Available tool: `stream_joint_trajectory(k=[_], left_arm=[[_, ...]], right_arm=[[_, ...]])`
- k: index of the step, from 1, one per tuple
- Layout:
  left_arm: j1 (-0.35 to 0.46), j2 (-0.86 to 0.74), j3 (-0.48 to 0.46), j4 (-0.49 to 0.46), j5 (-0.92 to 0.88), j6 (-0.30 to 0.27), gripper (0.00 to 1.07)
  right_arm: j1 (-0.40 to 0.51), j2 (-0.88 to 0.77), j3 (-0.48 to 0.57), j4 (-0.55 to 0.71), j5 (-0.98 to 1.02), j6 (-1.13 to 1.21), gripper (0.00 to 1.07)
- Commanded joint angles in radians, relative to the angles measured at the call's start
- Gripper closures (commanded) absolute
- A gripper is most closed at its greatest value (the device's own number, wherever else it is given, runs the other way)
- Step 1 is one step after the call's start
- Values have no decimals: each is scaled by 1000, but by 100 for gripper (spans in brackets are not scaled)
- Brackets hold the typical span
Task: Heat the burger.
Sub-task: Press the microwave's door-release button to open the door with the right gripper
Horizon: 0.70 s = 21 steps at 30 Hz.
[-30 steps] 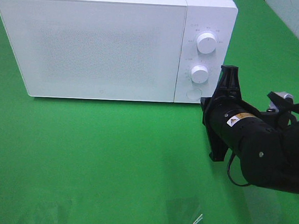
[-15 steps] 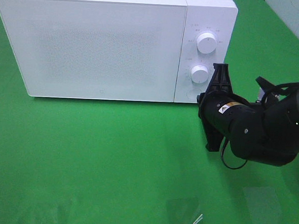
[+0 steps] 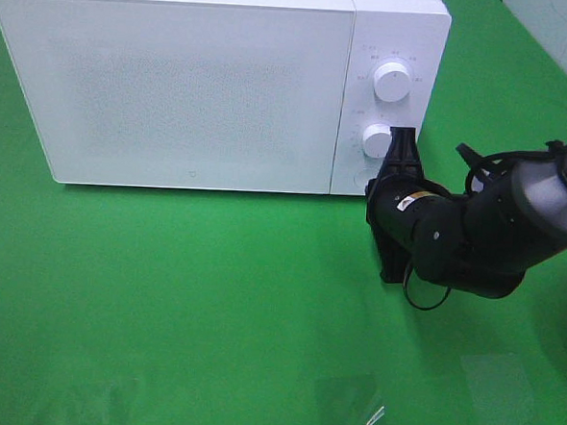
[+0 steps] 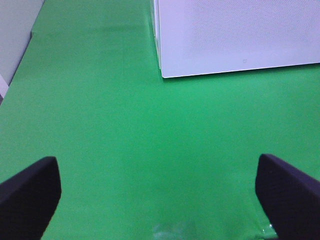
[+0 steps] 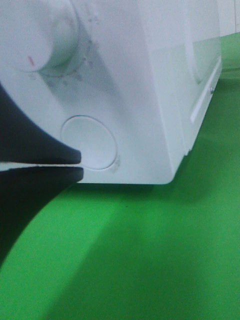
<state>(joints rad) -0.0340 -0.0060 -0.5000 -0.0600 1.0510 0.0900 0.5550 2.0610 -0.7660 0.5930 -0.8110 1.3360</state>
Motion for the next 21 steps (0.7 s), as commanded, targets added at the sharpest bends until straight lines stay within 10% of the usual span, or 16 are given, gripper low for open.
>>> stream_joint_trajectory(k=[1,21], left_arm=[[-4,-23,4,-3,-15,1,9],[-4,-23,4,-3,-15,1,9]], right_arm=[[-20,8,-32,-12,4,-17,107],[-21,15,-75,-1,-5,-51,107]])
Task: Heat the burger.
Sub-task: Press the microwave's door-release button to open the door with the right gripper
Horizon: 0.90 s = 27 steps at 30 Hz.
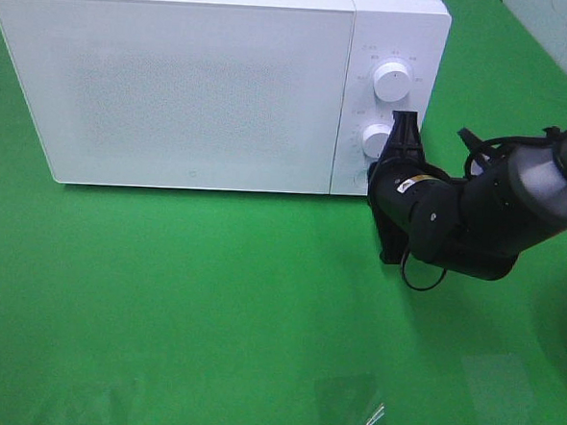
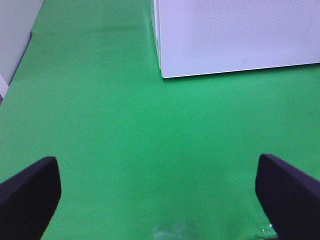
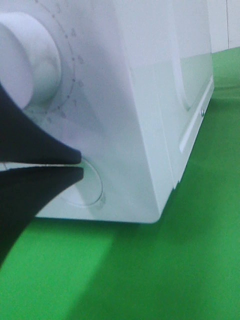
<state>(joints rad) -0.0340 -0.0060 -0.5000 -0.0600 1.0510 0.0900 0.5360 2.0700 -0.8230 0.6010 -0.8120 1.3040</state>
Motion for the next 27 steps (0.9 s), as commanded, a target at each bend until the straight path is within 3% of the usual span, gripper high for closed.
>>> stream_joint_trajectory(k=[1,27], left_arm=[[-4,-23,4,-3,-15,1,9],[-4,-23,4,-3,-15,1,9]], right_arm=[[-10,16,-25,-11,-3,-19,107],[-13,68,-29,-17,-166,-14,107]])
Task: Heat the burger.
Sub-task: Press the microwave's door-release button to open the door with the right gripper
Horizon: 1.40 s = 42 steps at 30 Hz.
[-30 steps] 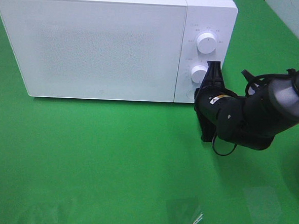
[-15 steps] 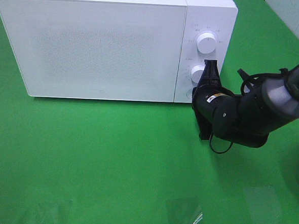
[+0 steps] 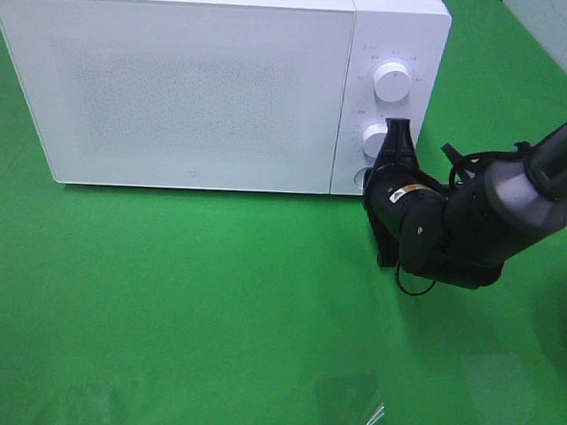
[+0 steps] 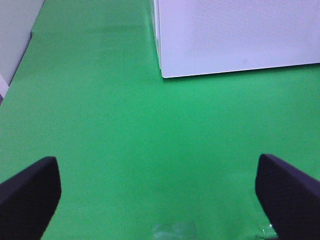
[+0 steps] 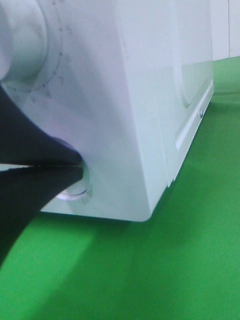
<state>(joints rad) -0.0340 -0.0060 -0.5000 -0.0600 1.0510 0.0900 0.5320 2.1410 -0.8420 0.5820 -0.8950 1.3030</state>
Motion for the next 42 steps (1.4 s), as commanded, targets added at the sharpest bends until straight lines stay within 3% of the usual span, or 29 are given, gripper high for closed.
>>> stream_joint_trajectory(k=[1,11,23,42], left_arm=[[-4,-23,4,-3,-15,1,9],[-4,-23,4,-3,-15,1,9],[-4,-23,4,-3,-15,0,9],[-4,-23,4,-3,-15,0,9]], right_arm=[[-9,-3,-10,2,-97,-10,107],[-9,-9,-22,-17,-193,53,107],[-9,49,-147,-15,-359,43,107],[-21,52,-173,32,-372,10,107]])
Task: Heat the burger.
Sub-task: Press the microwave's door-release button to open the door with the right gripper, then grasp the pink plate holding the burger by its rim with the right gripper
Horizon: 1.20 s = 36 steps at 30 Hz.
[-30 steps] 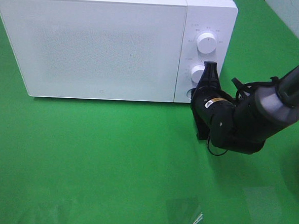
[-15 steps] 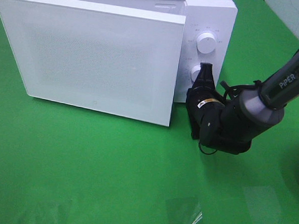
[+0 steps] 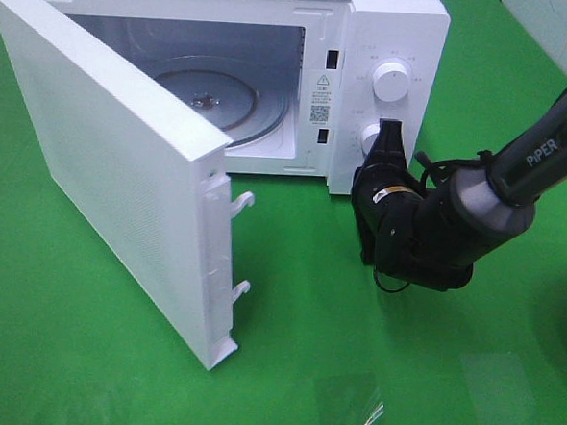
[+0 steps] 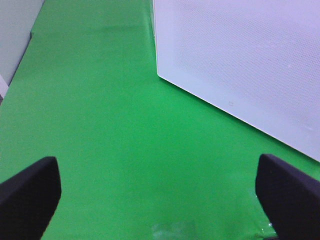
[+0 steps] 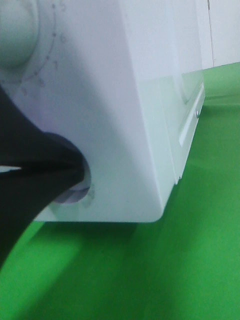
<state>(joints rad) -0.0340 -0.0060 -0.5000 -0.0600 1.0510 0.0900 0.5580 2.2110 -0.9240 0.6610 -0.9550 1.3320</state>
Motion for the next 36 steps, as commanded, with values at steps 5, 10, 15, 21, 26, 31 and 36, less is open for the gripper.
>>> stream_joint_trajectory(k=[5,10,15,21,26,31,36], left_arm=[[-4,-23,4,-3,-15,0,9],[-4,-23,4,-3,-15,0,9],[-4,-23,4,-3,-15,1,9],[-4,-23,4,-3,-15,1,9],[-4,-23,4,-3,-15,1,9],[-4,-23,4,-3,-15,1,9],[-4,-23,4,-3,-15,1,9]], right_arm=[[-47,-18,-91,-47,-299,-29,107],[-44,-31,-74,-47,-249,-37,107],[-44,-75,-30,-48,-63,-43,107],[-44,-122,23,-88,198,-44,107],[-44,-170,58,-101,330,-98,107],[-45,-231,74,-96,467,-247,107],[-47,-305,74,-97,610,-438,107]])
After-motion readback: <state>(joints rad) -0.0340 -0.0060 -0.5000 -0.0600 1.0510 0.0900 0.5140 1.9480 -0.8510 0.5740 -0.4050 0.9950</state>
